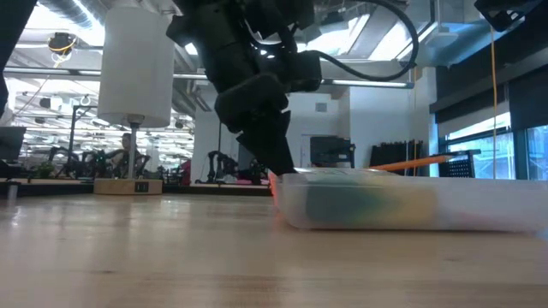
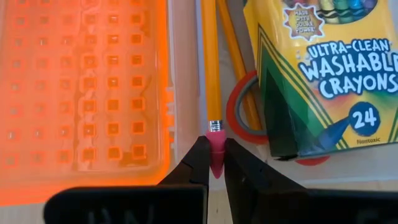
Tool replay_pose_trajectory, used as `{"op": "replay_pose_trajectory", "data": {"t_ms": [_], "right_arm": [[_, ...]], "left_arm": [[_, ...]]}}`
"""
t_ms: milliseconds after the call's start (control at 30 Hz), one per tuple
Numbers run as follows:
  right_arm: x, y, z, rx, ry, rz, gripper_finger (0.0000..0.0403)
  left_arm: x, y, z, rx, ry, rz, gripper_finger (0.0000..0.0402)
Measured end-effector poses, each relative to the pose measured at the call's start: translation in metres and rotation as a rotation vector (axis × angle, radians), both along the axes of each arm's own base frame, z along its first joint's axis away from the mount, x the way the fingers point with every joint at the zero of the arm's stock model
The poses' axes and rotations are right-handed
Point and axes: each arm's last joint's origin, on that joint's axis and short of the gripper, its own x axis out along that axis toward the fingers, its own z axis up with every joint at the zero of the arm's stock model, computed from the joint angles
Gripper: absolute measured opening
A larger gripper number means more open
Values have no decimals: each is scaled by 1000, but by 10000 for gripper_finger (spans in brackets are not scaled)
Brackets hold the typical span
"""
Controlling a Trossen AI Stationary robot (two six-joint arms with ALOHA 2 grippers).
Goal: Pack school essentials
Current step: Put the yellow pencil into the orange supply box, then close the orange supply box
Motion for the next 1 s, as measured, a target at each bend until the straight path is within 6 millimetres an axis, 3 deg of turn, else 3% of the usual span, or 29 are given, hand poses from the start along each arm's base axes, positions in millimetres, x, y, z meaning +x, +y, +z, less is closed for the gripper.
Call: {"op": "replay_pose_trajectory", "data": {"t_ms": [533,733,1000], "right_arm": [[0,0,0,0,0,0,101],[0,0,0,3,1,-1,101],[0,0,1,-48,-6,31,101]], "left_arm": [[0,-2,-1,-66,13,-39,93],[-2,-1,1,-53,20,-63,94],[-13,-3,40,-35,-56,-123,90]]}}
